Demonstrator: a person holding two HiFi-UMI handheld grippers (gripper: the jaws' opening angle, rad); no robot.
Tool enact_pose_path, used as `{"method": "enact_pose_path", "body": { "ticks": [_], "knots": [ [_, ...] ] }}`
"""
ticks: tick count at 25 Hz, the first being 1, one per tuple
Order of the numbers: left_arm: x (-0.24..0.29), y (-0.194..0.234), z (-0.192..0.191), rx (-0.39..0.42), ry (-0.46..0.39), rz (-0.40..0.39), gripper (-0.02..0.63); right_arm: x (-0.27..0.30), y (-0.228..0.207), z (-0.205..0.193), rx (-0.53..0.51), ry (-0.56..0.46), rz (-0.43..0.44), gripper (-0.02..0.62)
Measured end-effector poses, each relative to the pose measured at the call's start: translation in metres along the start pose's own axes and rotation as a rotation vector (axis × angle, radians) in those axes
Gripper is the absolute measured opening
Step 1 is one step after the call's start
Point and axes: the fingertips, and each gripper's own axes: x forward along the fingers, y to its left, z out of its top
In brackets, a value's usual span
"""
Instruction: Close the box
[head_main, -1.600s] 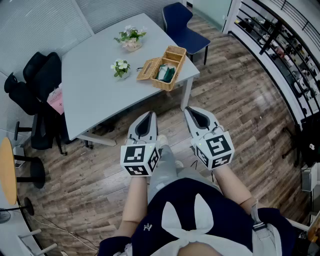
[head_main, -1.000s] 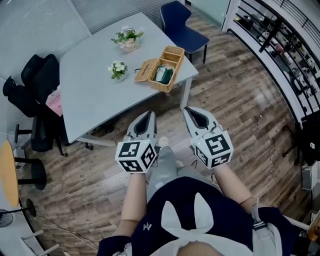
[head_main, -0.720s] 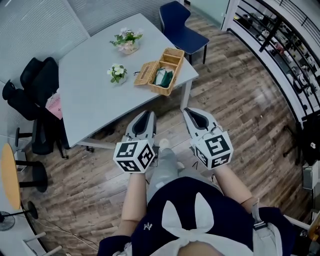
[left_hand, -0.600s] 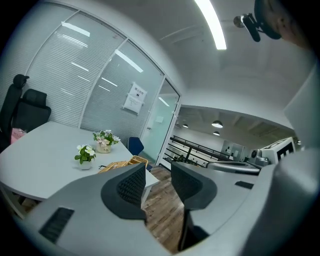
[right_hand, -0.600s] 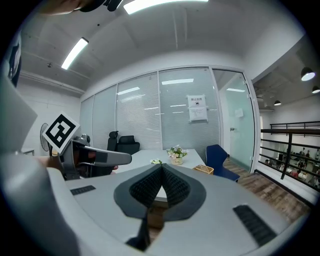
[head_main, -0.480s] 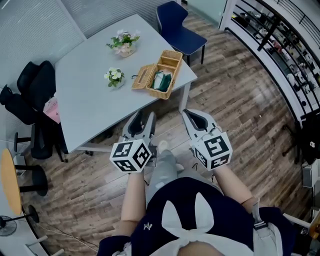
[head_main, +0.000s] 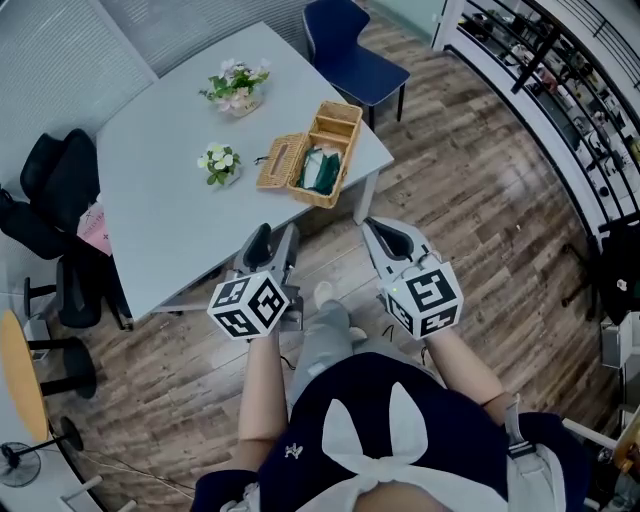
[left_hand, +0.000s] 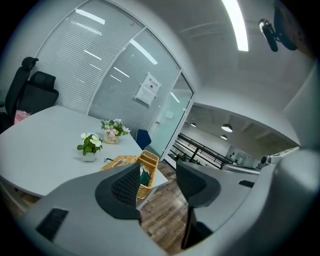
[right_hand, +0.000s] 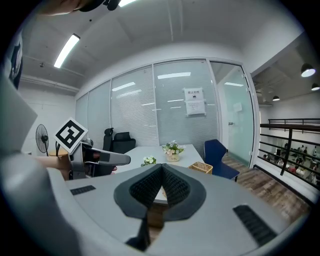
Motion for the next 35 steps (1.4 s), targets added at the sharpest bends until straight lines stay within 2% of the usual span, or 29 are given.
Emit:
{"method": "enact_pose_path", "body": {
  "ticks": [12,24,35],
  "knots": [
    [0.045,0.044,-0.001,-0.104,0.074,0.009,0.233,0.045,-0.024,0.004,0.02,0.021,-0.02,0.006],
    [0.081,0.097,-0.009,-0.283,0.133,0.009,0.233,0.082,-0.04,0.009,0.026,0.05,-0.053,0.006],
    [0.118,0.137,-0.025,-0.41,0.205,0.002,0.232,0.121,-0.05,0.011,0.039,0.066,-0.071,0.006]
  ]
}}
